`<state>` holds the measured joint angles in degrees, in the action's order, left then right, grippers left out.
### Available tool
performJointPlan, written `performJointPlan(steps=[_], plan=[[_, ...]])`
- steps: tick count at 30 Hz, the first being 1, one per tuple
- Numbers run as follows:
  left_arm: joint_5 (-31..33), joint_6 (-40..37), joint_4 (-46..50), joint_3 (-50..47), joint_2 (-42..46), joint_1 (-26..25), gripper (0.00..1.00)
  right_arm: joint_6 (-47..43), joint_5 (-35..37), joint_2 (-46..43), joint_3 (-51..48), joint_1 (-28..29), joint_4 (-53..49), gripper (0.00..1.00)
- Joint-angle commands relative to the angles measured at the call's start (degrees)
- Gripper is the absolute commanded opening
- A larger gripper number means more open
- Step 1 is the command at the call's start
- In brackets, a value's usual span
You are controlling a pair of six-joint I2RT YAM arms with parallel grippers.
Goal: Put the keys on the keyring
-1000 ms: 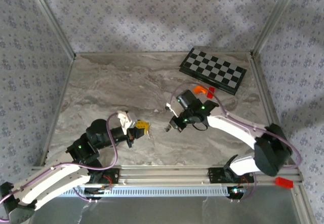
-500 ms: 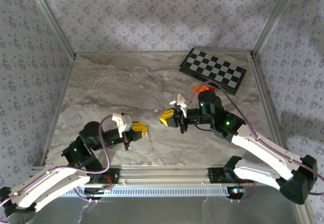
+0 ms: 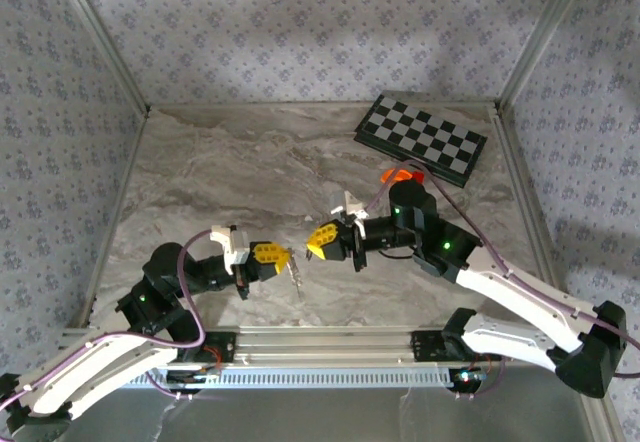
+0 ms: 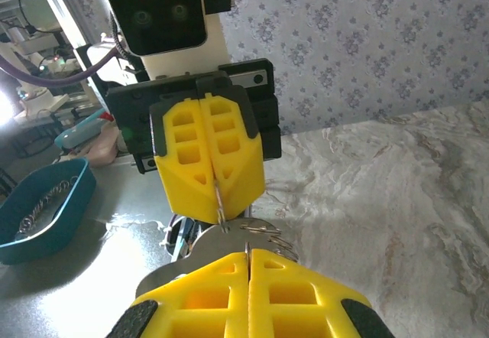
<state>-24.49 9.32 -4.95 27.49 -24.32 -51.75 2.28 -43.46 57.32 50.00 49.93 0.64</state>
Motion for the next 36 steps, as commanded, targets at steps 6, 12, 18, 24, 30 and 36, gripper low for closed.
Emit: performJointPlan(steps=[6, 12, 18, 24, 30, 36], plan=[[-1.0, 0.8, -4.4, 2.3, 0.1, -0.1, 0.0, 0.3, 0.0, 0.4, 1.3, 1.8, 3.4, 0.0], [-1.0, 0.9, -4.7, 2.2, -0.1, -0.1, 0.0, 0.5, 0.3, 0.8, 1.5, 2.4, 4.1, 0.0], [-0.9, 1.1, -4.7, 1.9, -0.1, -0.1, 0.0, -3.3, 3.3, 0.5, 2.8, 4.1, -0.4, 0.0], [-0.5, 1.4, -4.8, 1.3, 0.1, -0.1, 0.0, -5.1, 4.7, 0.5, 3.4, 5.1, -2.3, 0.0], [-0.6, 1.3, -4.7, 1.3, 0.2, -0.1, 0.0, -5.7, 7.2, 0.1, 3.2, 5.3, -2.4, 0.0], [-0.6, 1.2, -4.5, 1.1, 0.0, -0.1, 0.0, -5.7, 7.6, -0.3, 3.0, 5.2, -1.5, 0.0]])
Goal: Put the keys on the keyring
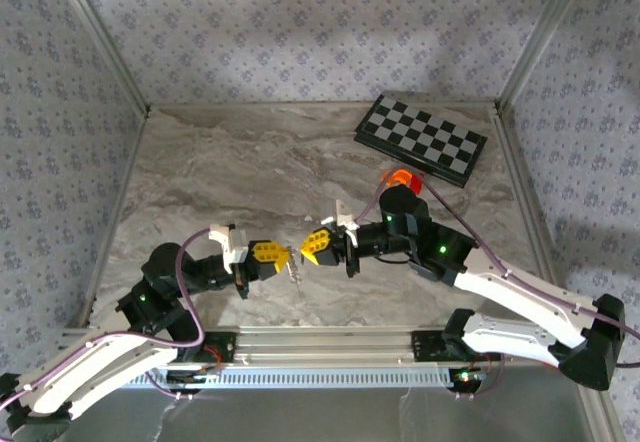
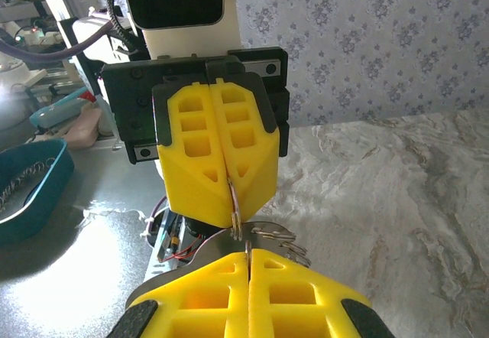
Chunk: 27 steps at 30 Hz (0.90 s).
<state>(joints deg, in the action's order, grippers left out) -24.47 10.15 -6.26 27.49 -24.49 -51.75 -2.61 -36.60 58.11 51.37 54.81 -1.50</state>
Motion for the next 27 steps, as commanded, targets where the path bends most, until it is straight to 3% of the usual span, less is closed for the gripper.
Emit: performJointPlan(steps=[1, 27], plan=[[-0.6, 0.4, -3.2, 1.1, 0.0, -0.1, 0.0, -0.7, 0.6, -0.9, 1.7, 0.4, 0.7, 0.0], [0.3, 0.2, -3.1, 0.9, -0.4, -0.1, 0.0, 1.0, -0.8, -1.2, 1.2, 0.5, 2.3, 0.0]])
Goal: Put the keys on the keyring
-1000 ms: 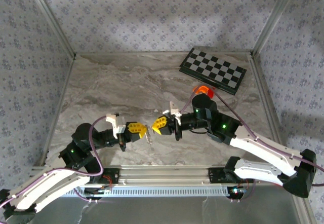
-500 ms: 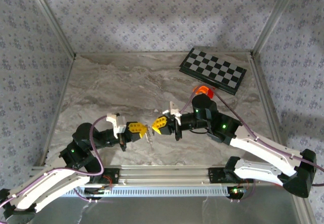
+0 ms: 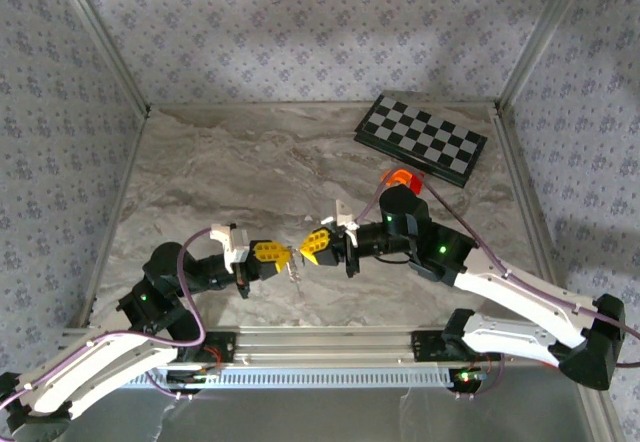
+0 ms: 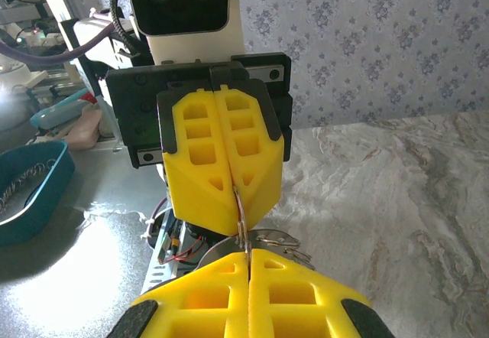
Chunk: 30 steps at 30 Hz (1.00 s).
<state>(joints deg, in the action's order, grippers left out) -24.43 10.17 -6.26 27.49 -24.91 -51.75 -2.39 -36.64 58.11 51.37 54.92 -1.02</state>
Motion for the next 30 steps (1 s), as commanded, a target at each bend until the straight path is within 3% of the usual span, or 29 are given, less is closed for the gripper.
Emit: performJointPlan(steps=[1, 30], plan=[[0.3, 0.3, -3.2, 0.8, 0.0, -0.1, 0.0, 0.9, -0.8, -1.2, 1.0, 0.4, 2.0, 0.0], [0.8, -0.2, -2.4, 1.2, -0.3, -0.1, 0.0, 1.2, -1.4, -1.2, 1.1, 0.0, 1.0, 0.0]])
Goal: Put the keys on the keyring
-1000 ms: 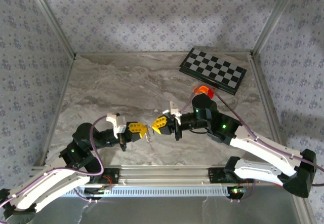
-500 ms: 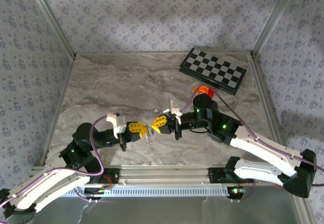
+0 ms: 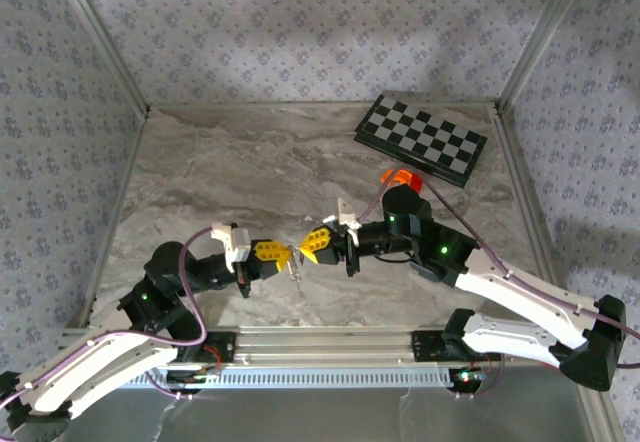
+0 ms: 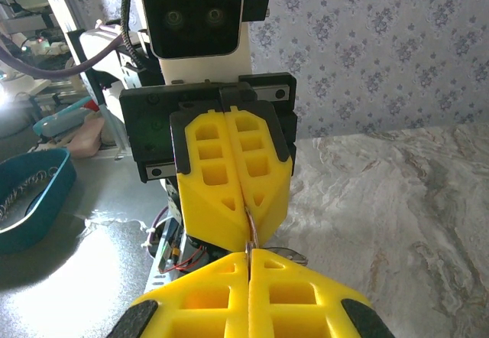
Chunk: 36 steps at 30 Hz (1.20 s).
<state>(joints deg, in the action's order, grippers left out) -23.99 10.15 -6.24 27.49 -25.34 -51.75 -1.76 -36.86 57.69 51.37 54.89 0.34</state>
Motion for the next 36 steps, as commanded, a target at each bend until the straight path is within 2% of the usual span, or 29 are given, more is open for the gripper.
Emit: performJointPlan(steps=[1, 36], plan=[[0.3, -0.1, -2.5, 1.0, 0.1, -0.1, 0.0, 0.5, -1.2, -0.7, 1.1, 0.0, -0.3, 0.0], [0.2, 0.1, -3.0, 0.8, 0.2, -0.2, 0.0, -0.7, 1.3, -1.0, 0.8, -0.1, -0.3, 0.0]])
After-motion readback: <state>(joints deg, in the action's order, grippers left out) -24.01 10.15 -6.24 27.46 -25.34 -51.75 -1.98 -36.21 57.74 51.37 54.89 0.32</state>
